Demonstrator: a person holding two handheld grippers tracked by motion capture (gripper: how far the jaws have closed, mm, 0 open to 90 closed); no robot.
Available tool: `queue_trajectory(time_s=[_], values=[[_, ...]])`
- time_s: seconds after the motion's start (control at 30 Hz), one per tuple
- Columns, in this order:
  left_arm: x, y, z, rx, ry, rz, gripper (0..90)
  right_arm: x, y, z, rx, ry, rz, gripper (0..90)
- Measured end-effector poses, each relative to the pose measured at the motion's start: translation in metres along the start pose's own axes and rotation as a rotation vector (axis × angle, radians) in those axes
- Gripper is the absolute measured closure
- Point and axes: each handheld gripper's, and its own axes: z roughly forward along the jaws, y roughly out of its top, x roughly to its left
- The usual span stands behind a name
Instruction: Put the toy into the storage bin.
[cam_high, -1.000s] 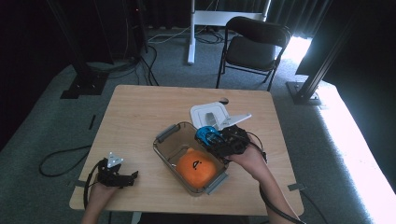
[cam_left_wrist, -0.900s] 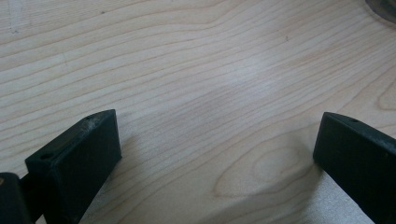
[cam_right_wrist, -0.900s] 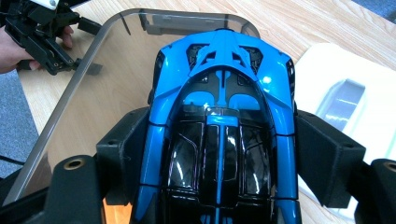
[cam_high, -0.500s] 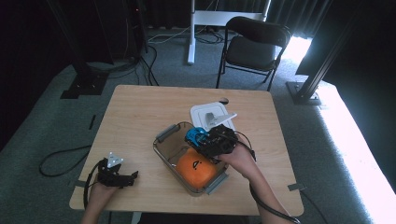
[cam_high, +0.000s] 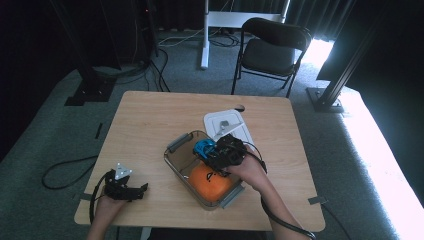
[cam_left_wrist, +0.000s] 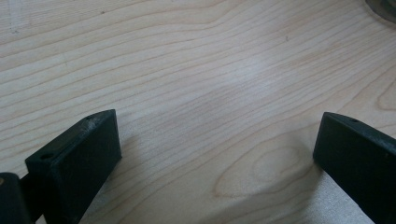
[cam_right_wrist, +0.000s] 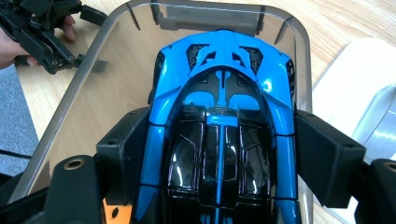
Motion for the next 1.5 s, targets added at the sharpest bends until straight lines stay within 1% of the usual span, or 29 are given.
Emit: queue_trajectory(time_s=[0.5, 0.57, 0.73, 0.8, 0.87, 1.1, 1.27, 1.5], values=[[0.0, 0.0, 0.0, -0.001, 0.001, 0.0, 1.2, -0.004, -0.003, 0.014, 0.034, -0.011, 0.003, 24.7], [0.0, 0.0, 0.0, -0.001, 0.001, 0.0, 1.2, -0.005, -0.004, 0.014, 0.03, 0.001, 0.007, 24.7], [0.0, 0.0, 0.0, -0.001, 0.0, 0.0, 1.2, -0.003, -0.003, 0.017, 0.042, 0.007, -0.003, 24.8], [0.0, 0.0, 0.0, -0.001, 0.0, 0.0, 1.1, -0.003, -0.003, 0.019, 0.045, 0.001, 0.0, 24.8], [0.0, 0.0, 0.0, -0.001, 0.0, 0.0, 1.2, -0.005, -0.003, 0.02, 0.043, 0.01, 0.007, 24.8], [0.0, 0.0, 0.0, -0.001, 0.0, 0.0, 1.2, -0.005, -0.002, 0.023, 0.051, 0.017, 0.007, 24.8], [0.0, 0.0, 0.0, -0.001, 0.0, 0.0, 1.2, -0.007, -0.003, 0.025, 0.055, 0.036, 0.013, 24.6], [0.0, 0.0, 0.0, -0.001, 0.0, 0.0, 1.2, -0.005, -0.002, 0.027, 0.077, 0.028, 0.002, 23.5]])
